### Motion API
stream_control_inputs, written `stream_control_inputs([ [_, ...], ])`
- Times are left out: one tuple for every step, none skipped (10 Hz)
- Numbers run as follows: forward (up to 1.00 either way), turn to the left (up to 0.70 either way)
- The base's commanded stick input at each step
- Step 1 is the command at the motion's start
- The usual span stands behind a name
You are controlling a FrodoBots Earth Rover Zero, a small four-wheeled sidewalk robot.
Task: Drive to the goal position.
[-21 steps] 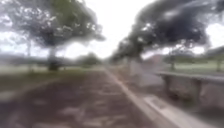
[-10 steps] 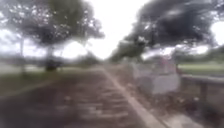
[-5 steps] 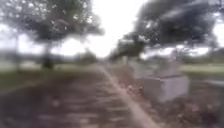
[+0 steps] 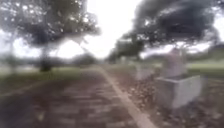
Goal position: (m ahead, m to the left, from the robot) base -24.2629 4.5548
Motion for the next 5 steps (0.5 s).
stream_control_inputs([
  [0.7, 0.35],
  [0.7, 0.35],
  [0.7, 0.35],
  [0.7, 0.35],
  [0.7, 0.35],
])
